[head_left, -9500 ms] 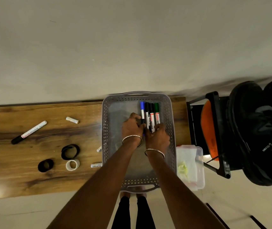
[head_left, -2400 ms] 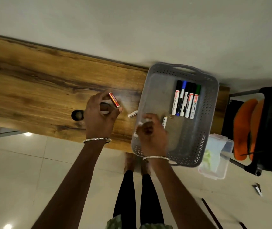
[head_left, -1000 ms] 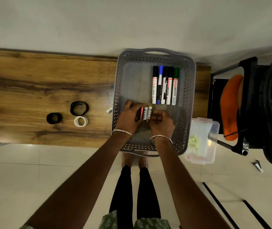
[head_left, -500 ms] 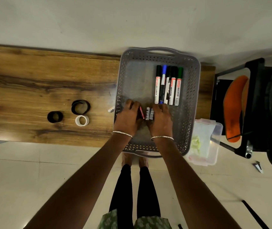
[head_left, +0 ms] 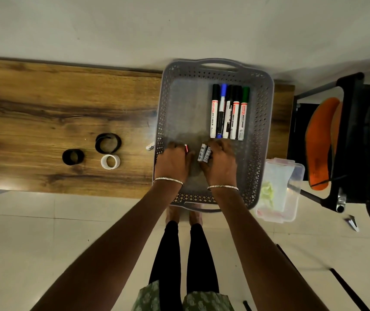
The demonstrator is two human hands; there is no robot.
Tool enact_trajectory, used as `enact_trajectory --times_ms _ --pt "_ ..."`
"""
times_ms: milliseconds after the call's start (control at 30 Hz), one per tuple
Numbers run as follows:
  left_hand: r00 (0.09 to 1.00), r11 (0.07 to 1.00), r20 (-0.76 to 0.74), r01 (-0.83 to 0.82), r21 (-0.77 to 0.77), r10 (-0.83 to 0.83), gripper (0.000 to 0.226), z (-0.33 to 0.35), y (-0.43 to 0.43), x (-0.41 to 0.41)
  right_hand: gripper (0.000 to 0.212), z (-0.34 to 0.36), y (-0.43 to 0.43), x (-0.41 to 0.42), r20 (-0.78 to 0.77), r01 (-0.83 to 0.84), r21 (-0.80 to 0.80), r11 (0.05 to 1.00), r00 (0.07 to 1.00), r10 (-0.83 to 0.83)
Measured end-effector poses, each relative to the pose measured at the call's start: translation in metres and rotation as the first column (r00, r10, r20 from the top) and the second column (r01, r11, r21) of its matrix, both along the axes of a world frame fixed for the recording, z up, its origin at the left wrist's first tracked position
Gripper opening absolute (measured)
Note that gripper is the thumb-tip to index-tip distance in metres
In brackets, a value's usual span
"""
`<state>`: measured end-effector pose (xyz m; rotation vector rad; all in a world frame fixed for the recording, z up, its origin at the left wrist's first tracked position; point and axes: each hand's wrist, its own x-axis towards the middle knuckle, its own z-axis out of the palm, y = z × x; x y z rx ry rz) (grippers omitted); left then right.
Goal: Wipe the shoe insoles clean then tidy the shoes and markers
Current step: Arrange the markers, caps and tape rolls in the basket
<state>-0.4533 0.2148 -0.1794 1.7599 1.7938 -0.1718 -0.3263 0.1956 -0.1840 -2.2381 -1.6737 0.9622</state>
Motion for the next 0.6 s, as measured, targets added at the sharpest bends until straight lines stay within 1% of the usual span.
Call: enact_trajectory --times_ms 100,167,233,267,300,367,467,600 --pt "0.992 0.994 0.066 -0.109 0.025 0.107 0.029 0.000 0.002 -0.001 0.045 0.000 0.002 -0.001 -0.006 -0.045 0.052 0.998 0.999 0.045" --pt "0.973 0.987 0.176 -0.156 0.042 0.147 0.028 0.000 0.002 -0.003 0.044 -0.001 0.004 -0.002 -0.010 -0.074 0.071 0.995 0.997 0.075" --pt "0.951 0.991 0.285 -0.129 0.023 0.117 0.042 -0.001 0.003 -0.007 0.044 -0.004 0.007 -0.003 -0.019 -0.100 0.079 0.992 0.995 0.102" --pt "0.948 0.995 0.302 -0.104 0.009 0.096 0.052 -0.004 0.003 -0.009 0.044 -0.005 0.008 -0.003 -0.023 -0.112 0.084 0.990 0.993 0.114" --pt "0.953 0.996 0.293 -0.084 0.001 0.080 0.059 -0.006 0.004 -0.010 0.044 -0.005 0.009 -0.004 -0.028 -0.123 0.091 0.988 0.992 0.126" --pt "0.967 0.999 0.250 -0.053 -0.002 0.052 0.062 -0.008 0.003 -0.010 0.045 -0.005 0.012 -0.006 -0.042 -0.147 0.099 0.984 0.987 0.152" --pt "0.970 0.999 0.241 -0.043 0.023 0.036 0.055 -0.008 0.002 -0.008 0.045 -0.004 0.015 -0.008 -0.049 -0.188 0.095 0.978 0.980 0.193" --pt "0.962 0.995 0.268 -0.069 0.069 0.048 0.048 -0.005 0.006 -0.008 0.048 0.000 0.022 -0.006 -0.028 -0.244 0.073 0.967 0.969 0.246"
